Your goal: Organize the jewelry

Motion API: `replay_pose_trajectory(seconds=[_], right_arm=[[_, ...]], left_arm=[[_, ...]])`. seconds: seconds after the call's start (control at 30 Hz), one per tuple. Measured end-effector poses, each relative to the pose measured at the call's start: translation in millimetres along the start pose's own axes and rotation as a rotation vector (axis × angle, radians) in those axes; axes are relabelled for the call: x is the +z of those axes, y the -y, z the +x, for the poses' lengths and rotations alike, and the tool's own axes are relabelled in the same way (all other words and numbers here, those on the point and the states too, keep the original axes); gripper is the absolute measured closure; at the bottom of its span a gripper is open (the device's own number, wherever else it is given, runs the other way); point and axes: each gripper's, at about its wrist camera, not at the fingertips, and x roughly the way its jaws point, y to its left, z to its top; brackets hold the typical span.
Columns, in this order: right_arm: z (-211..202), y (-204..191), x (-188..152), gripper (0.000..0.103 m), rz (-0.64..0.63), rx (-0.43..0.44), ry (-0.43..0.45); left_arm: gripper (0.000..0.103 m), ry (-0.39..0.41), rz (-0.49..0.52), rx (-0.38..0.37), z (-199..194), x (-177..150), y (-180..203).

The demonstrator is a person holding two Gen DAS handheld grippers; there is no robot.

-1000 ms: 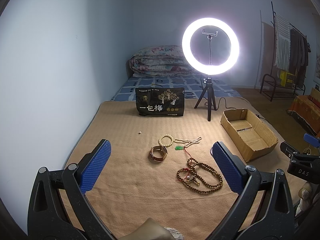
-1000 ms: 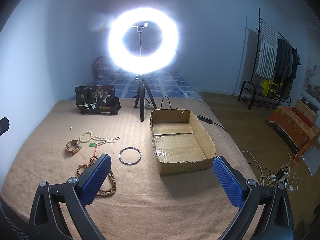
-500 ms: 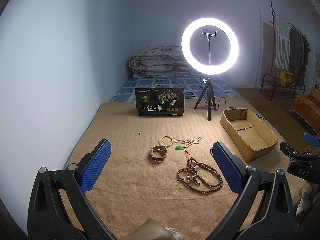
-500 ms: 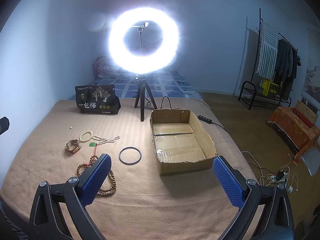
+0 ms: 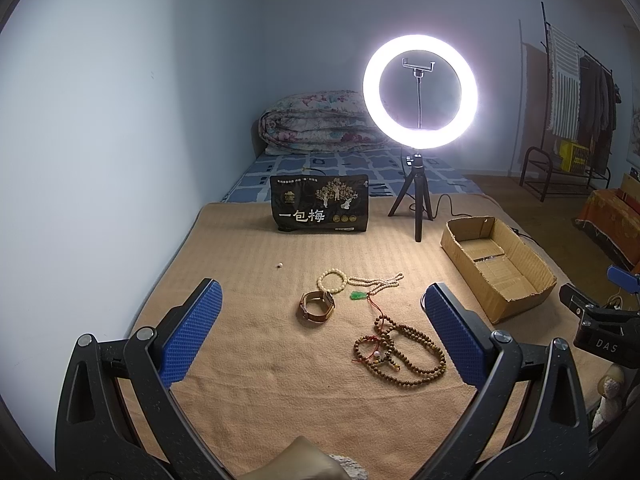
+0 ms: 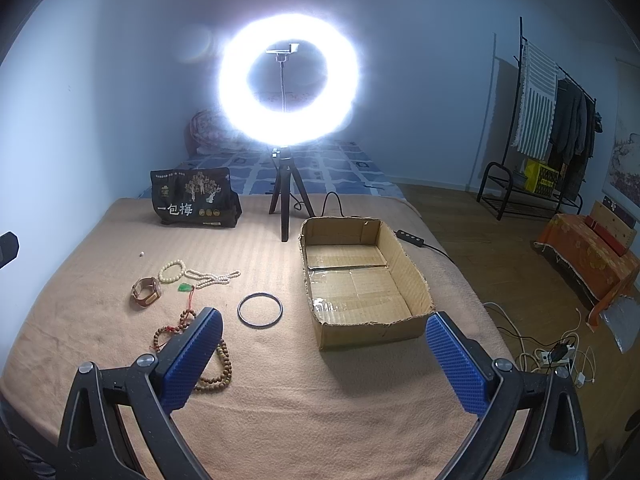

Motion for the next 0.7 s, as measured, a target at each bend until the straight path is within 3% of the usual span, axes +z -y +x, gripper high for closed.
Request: replay_pose_trajectory(seconds=[0.7], right_arm=[[5, -1, -2, 0.0, -0.009, 0.007, -0.015]], left_arm=[[0.0, -0.03, 0.002, 0.015, 15, -2, -3]])
